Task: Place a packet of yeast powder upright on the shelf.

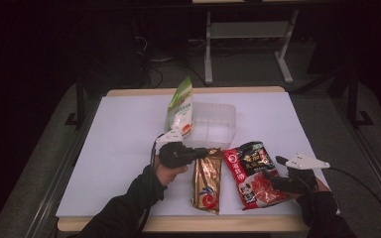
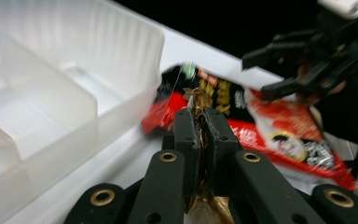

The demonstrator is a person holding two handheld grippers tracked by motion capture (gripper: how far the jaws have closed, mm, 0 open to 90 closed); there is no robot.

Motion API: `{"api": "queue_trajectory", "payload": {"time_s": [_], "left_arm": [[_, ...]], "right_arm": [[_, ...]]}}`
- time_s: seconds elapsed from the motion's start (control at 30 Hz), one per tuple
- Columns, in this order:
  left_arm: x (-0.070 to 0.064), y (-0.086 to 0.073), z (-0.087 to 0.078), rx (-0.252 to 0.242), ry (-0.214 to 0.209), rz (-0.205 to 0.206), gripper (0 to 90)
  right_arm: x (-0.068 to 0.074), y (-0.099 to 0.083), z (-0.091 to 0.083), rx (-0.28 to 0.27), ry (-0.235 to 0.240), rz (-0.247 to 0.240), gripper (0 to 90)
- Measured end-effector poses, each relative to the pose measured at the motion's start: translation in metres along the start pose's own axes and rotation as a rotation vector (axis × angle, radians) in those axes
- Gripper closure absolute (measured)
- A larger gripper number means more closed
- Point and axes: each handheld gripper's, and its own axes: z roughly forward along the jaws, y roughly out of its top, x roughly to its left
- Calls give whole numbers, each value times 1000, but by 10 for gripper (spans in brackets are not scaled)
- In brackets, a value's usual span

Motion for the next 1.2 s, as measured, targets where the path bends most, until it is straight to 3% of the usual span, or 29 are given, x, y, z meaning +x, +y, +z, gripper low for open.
{"api": "queue_trajectory", "payload": {"time_s": [0.17, 0.3, 0.53, 0.83, 1.2], "left_arm": [[-5, 12, -22, -72, 25, 27, 854], [-7, 19, -38, -120, 68, 45, 857], [-8, 25, -54, -177, 111, 60, 861], [-9, 34, -67, -245, 137, 61, 864], [-2, 52, -69, -325, 215, 57, 865]], "right_arm": [[-1, 2, 2, -2, -2, 4, 291], [-1, 3, 4, 1, -1, 1, 291], [0, 5, 8, 4, 4, -6, 291], [-1, 7, 9, -2, 3, -4, 295], [0, 7, 5, -17, 1, -13, 321]]}}
